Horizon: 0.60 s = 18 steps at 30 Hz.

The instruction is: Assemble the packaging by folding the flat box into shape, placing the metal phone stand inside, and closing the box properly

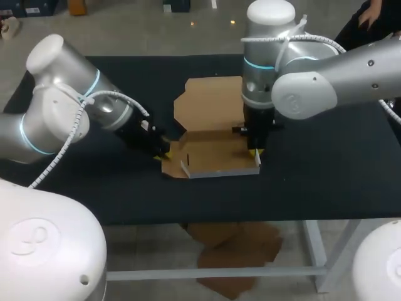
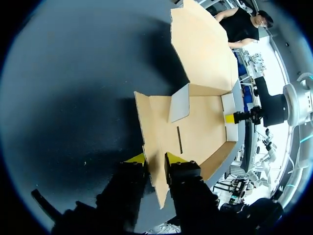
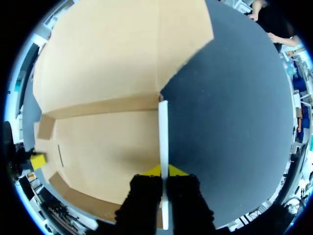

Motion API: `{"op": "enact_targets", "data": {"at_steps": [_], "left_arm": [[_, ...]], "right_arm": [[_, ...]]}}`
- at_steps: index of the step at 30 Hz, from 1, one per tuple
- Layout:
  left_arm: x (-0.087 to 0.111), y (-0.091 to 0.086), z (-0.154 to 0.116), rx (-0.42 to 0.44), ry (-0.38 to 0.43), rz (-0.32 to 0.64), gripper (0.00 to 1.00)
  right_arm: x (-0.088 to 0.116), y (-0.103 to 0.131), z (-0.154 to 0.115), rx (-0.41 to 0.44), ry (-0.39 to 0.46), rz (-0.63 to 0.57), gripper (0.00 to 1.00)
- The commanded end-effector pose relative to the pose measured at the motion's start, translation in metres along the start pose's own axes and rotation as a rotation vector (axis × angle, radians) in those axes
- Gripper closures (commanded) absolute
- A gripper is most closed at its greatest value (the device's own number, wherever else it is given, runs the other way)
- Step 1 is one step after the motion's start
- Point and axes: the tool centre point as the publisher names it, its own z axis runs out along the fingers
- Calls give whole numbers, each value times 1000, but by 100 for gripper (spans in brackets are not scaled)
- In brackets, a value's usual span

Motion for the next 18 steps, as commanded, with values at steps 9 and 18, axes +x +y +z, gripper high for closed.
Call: {"op": "enact_targets", "data": {"at_steps": [9, 18], "left_arm": [[34, -2, -6, 44, -164, 2, 100], [54, -5, -5, 64, -272, -18, 100]], "right_arm": [[0, 1, -1, 4, -1, -1, 100], [0, 1, -1, 4, -1, -1, 100]]}}
